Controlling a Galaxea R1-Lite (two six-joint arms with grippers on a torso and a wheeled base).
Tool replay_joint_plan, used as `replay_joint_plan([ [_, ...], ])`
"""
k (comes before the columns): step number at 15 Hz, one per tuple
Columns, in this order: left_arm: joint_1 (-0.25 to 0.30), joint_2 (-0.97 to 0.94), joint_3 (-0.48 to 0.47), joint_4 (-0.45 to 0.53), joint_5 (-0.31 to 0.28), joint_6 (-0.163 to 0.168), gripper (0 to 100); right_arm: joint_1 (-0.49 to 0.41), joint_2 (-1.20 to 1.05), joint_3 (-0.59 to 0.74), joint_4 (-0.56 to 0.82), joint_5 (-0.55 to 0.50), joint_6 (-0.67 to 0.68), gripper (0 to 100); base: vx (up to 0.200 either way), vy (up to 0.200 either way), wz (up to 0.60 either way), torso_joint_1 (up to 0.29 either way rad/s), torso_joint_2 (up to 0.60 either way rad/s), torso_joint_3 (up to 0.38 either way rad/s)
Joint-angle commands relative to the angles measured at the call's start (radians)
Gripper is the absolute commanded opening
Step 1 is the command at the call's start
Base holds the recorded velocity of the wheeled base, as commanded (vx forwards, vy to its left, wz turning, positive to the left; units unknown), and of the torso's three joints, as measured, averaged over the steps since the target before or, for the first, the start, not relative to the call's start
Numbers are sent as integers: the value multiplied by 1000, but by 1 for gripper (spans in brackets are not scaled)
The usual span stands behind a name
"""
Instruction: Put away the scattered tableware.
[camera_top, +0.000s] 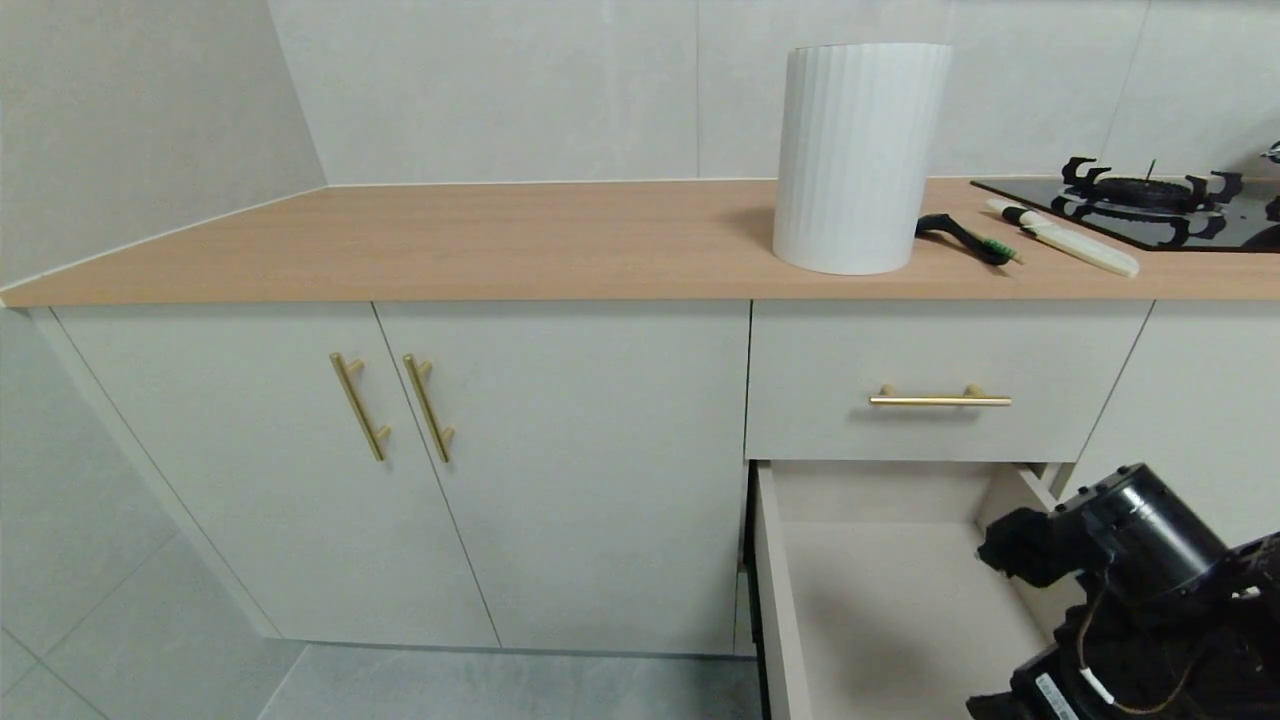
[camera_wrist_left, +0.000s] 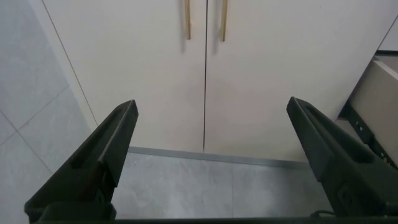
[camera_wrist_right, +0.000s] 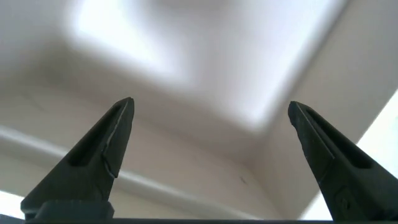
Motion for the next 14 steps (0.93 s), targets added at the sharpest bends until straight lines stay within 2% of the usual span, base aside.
replay_joint_plan([
  [1, 0, 0, 0, 0, 0, 0, 100, -48, -108, -55, -6, 51, 38, 100, 0, 0, 0, 0, 0, 0],
  [3, 0, 0, 0, 0, 0, 0, 100, -118, -134, -55, -39, 83, 4, 100, 0, 0, 0, 0, 0, 0],
  [5, 1, 0, 0, 0, 0, 0, 100, -149, -151, -45, -101, 87, -12, 100, 0, 0, 0, 0, 0, 0],
  [9, 0, 0, 0, 0, 0, 0, 100, -151, -174, -45, -106, 81, -17, 100, 0, 0, 0, 4, -13, -8],
  [14, 0, 0, 0, 0, 0, 0, 100, -151, -180, -38, -106, 80, -40, 100, 0, 0, 0, 87, -297, -255],
])
